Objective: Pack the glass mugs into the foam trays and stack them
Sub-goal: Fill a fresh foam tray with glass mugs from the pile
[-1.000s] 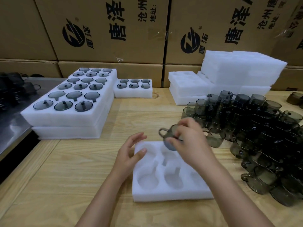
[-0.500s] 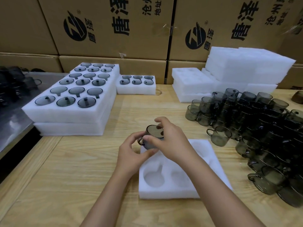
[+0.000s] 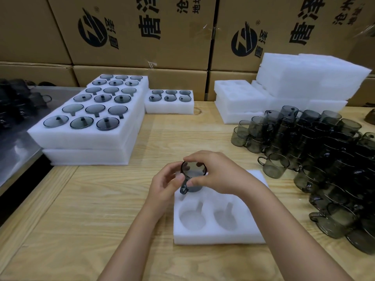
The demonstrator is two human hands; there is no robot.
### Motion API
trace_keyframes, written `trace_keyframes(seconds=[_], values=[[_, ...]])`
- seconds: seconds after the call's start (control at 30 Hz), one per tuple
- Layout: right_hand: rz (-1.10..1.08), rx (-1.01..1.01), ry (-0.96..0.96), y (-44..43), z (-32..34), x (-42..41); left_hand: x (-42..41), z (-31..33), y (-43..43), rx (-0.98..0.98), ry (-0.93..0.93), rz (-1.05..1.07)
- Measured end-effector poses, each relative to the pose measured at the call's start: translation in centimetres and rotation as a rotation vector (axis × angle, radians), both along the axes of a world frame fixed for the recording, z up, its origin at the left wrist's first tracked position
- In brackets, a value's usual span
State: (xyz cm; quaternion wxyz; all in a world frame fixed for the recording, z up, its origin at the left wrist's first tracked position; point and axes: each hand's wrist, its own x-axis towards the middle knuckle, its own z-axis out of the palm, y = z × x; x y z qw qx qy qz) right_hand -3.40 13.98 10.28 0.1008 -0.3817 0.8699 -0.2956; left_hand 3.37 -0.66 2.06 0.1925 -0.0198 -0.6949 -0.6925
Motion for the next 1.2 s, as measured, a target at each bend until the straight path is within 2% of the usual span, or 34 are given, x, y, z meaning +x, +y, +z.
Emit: trace_keyframes(seconds=[0.5,0.67,0.77,0.83,0.9,0.97,1.03,1.13,1.2], values=[[0.054,-0.014,0.053,-0.2,-1.4,0.2,-0.3,-1.0,-0.5,-0.012,0.0,-0.008],[0.084,-0.023,0.002,-0.1,-1.4,0.1,-0.1,-0.3,0.0,-0.025,0.02,0.021],[0.078,-0.048,-0.013,-0.9,-1.4,-0.2,-0.4,1.2,0.3,-0.147,0.083,0.12],[0.1,-0.037,-0.008,-1.7,-2.0,0.1,-1.0,2.4,0.8,-0.35,0.097,0.077],[0.063,0.101,0.043,-2.1,-3.2,0.6,-1.8,2.5,1.4,-0.659,-0.004,0.029],[0.065,0.38,0.229,-2.1,-4.5,0.8,-2.3,1.8,1.5,-0.817,-0.15,0.003],[0.084,0.507,0.31,-2.1,-4.9,0.8,-2.4,1.1,1.2,-0.758,-0.21,-0.031],[0.089,0.547,0.306,-2.6,-4.8,0.6,-2.5,0.6,0.8,-0.673,-0.22,-0.029],[0.071,0.528,0.297,-2.6,-4.9,0.6,-2.4,0.3,1.1,-0.539,-0.175,-0.006]])
